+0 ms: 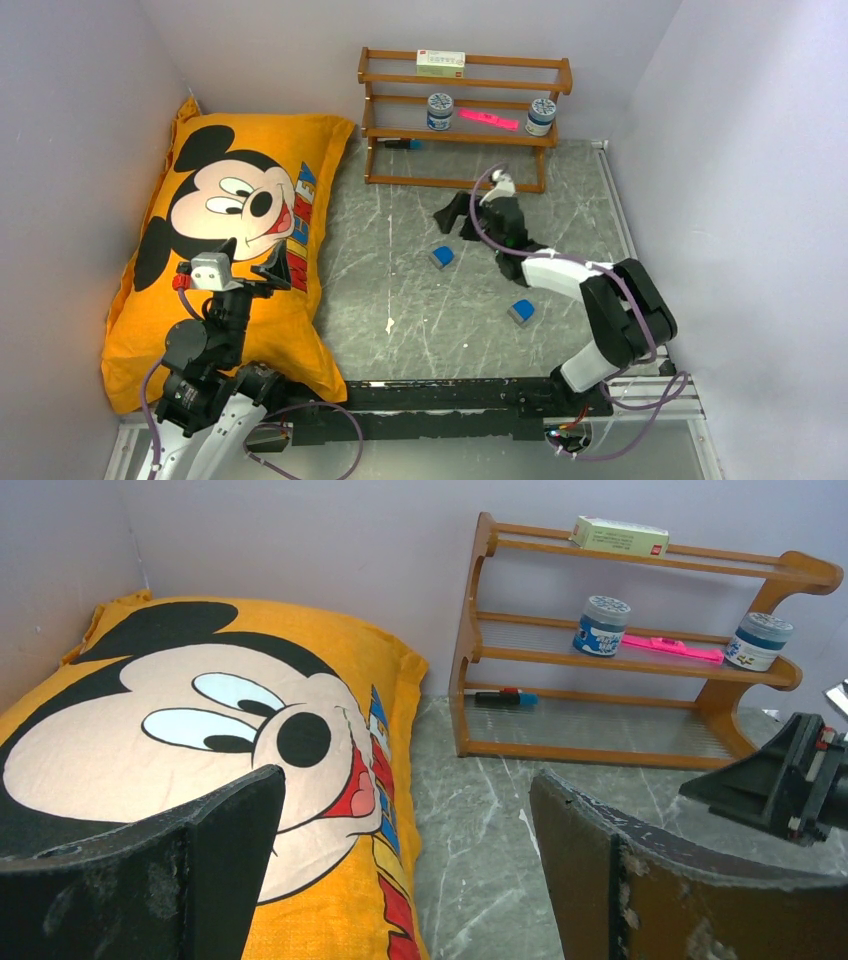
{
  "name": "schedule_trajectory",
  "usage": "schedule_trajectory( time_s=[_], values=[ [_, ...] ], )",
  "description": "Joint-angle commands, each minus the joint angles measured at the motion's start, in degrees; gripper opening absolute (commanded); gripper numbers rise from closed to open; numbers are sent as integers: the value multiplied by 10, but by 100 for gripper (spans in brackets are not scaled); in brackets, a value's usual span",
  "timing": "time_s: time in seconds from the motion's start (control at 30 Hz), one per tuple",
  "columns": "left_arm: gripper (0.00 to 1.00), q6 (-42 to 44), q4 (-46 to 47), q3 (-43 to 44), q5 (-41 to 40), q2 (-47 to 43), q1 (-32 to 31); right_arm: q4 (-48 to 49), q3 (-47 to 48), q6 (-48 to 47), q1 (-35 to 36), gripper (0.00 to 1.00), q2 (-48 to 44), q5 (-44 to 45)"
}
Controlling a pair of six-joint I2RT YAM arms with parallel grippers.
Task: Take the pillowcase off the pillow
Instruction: Move the distractor to the center of the board.
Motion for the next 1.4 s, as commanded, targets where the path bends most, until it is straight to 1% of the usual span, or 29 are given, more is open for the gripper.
schedule_trajectory(
  time_s=[0.0, 0.1, 0.2, 0.27, 0.37, 0.5, 0.67, 0.87, 1.0, 1.17, 1.37],
  values=[
    [97, -3, 12, 0, -2, 0, -3, 109, -36, 53, 90, 100, -18, -13],
    [97, -3, 12, 0, -2, 3, -3, 172, -47, 73, 156, 100, 9, 9],
    [97, -3, 11, 0, -3, 4, -3, 232, -47, 90, 206, 100, 50, 27],
    [97, -3, 9, 0, -4, 5, -3, 257, -45, 96, 226, 100, 74, 41],
    [97, -3, 10, 0, -3, 6, -3, 285, -41, 99, 242, 100, 110, 55],
    [97, -3, 9, 0, -2, 7, -3, 318, -55, 115, 246, 100, 154, 76],
    [97, -3, 7, 1, -5, 6, -3, 325, -80, 120, 245, 100, 176, 118],
    [97, -3, 8, 0, -2, 7, -3, 328, -109, 124, 218, 100, 182, 168],
    [97, -3, 7, 1, -3, 8, -3, 371, -140, 140, 187, 100, 195, 179],
    [97, -3, 7, 0, -2, 11, -3, 415, -164, 149, 129, 100, 202, 197],
    [97, -3, 8, 0, 0, 17, -3, 400, -154, 162, 45, 100, 191, 209]
  ],
)
